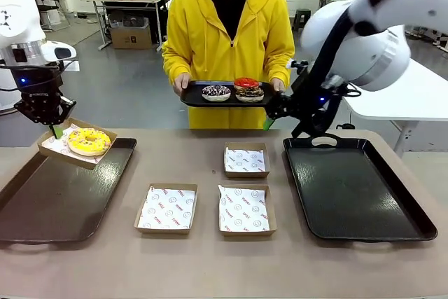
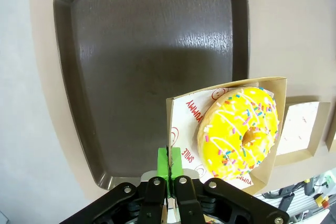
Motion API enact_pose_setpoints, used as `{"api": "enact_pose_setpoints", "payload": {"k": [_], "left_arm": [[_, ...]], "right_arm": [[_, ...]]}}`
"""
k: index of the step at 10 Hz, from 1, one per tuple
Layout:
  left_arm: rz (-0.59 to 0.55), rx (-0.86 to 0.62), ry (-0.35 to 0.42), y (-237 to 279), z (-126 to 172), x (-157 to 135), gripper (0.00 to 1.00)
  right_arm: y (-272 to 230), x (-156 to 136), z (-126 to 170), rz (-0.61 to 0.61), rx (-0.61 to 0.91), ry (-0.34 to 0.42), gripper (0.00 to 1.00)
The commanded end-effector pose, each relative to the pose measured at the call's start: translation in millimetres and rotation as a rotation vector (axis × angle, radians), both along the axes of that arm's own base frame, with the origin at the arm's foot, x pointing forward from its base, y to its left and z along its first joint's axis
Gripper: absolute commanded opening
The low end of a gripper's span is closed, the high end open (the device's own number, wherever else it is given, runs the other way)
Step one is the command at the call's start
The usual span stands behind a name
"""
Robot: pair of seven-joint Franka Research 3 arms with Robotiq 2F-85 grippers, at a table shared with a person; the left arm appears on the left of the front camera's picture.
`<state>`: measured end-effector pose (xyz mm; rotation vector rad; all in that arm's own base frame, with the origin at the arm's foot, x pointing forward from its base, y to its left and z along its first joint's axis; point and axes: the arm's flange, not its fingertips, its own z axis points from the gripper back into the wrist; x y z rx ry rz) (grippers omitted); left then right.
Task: Individually package the donuts and arrange them on the tray.
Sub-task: Place the picked Paper togo box on the Handle tray while simultaneously picking up another Paper togo box from the table with the other hand.
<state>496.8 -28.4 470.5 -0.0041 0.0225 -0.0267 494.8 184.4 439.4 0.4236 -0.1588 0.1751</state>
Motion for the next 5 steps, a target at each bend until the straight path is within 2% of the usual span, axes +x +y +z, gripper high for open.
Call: {"api": "enact_pose_setpoints", "payload": {"k": [1,4,5], "left_arm": [[-0.002,0.028,-0.029,3,-7,13,0.01],[0.006,0.055,-0.017,-3,-27,25,0.01],[-0.012,0.022,-0.008,0,-21,14,0.01]], "right_arm": [[27,25,4,-0.031,-0.136,0.028,1.0],[57,43,-21,-0.086,-0.31,0.072,1.0],[62,48,-33,-0.081,-0.313,0.092,1.0]]}}
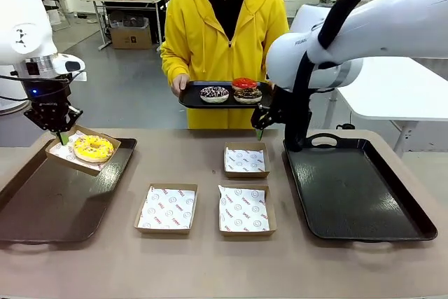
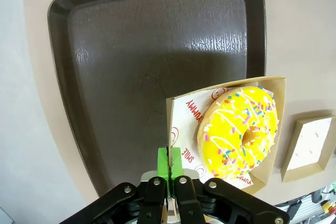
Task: Individually package the donuts and arrange them on the tray.
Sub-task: Place the picked Paper togo box on the Handle tray while simultaneously picking up another Paper togo box from the table with the other hand.
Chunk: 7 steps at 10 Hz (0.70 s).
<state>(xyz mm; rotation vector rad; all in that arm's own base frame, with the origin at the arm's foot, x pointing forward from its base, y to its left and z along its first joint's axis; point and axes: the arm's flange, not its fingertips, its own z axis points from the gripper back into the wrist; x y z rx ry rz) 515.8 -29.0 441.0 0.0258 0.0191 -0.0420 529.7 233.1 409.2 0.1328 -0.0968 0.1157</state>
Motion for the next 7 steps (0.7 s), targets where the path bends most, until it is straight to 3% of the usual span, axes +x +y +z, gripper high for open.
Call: {"api": "enact_pose_setpoints", "payload": {"k": [1,5,7], "left_arm": [[0.004,-0.008,-0.004,1,9,-5,0.01],[0.004,-0.008,-0.004,1,9,-5,0.01],[0.004,-0.008,-0.004,1,9,-5,0.01]], "right_arm": [[16,21,-16,-0.019,-0.022,0.053,1.0],[26,36,-58,-0.037,-0.064,0.064,1.0],[28,36,-57,-0.006,-0.099,0.042,1.0]]}}
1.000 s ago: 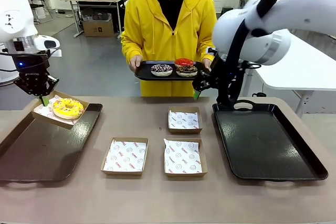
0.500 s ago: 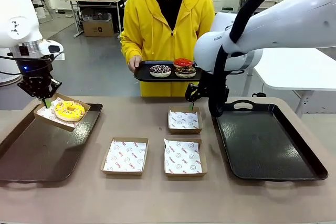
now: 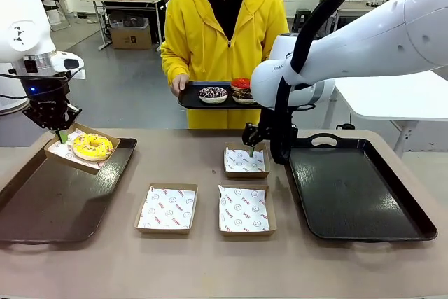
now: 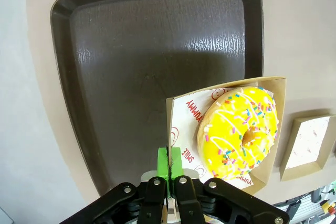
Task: Individually package the donuts and arrange them on the tray.
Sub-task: Place the picked Paper togo box on the Handle tray while simultaneously picking up another Paper togo box from the table with the other hand.
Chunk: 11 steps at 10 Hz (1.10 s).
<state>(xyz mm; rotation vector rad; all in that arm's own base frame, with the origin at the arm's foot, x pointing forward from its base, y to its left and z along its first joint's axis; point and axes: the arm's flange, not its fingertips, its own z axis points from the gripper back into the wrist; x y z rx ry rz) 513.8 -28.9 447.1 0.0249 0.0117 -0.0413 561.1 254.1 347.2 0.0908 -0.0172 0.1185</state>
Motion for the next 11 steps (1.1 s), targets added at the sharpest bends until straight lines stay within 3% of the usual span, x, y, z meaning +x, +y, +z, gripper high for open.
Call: {"api": "enact_pose_setpoints", "payload": {"k": [1,2,6,8,11], "left_arm": [[0.003,-0.007,0.003,1,3,-3,0.01],[0.003,-0.007,0.003,1,3,-3,0.01],[0.0,0.0,0.0,0,0,0,0.01],[0.066,-0.009,0.015,0,-21,17,0.01],[0.083,-0.026,-0.039,5,-35,22,0.01]], "right_arm": [[8,4,8,0.002,-0.08,-0.044,1.0],[0,0,0,0.0,0.0,0.0,1.0],[0,0,0,0.0,0.0,0.0,1.0],[3,0,-1,-0.013,-0.041,-0.017,1.0],[1,6,-14,-0.048,-0.047,-0.048,1.0]]}}
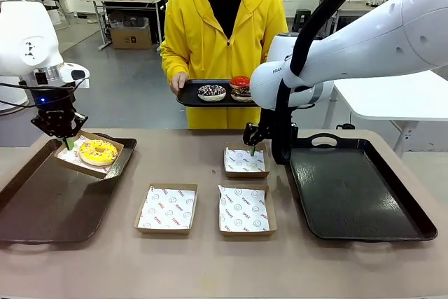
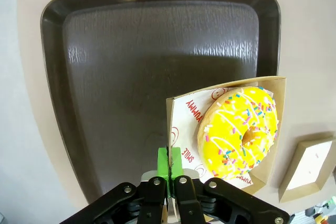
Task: Individually package the donuts and arrange them on the tray.
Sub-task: Place the picked Paper togo box on the Handle tray while simultaneously picking up another Paper togo box from the table with the other hand.
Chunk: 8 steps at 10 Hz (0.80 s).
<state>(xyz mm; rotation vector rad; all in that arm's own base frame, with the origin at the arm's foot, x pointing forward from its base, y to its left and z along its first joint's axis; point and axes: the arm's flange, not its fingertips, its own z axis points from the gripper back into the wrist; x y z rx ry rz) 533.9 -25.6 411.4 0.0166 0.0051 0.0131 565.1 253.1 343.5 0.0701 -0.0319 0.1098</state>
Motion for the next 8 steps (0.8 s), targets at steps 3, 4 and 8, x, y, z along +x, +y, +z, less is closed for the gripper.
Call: {"api": "enact_pose_setpoints", "payload": {"k": [3,4,8], "left_arm": [[0.057,-0.026,-0.052,7,-12,10,0.01],[0.06,-0.013,-0.06,8,-14,13,0.01],[0.069,-0.012,-0.051,11,-24,27,0.01]], "right_arm": [[0,7,-23,-0.054,-0.019,-0.035,1.0],[0,8,-25,-0.056,-0.02,-0.034,1.0],[1,12,-25,-0.052,-0.02,-0.047,1.0]]}}
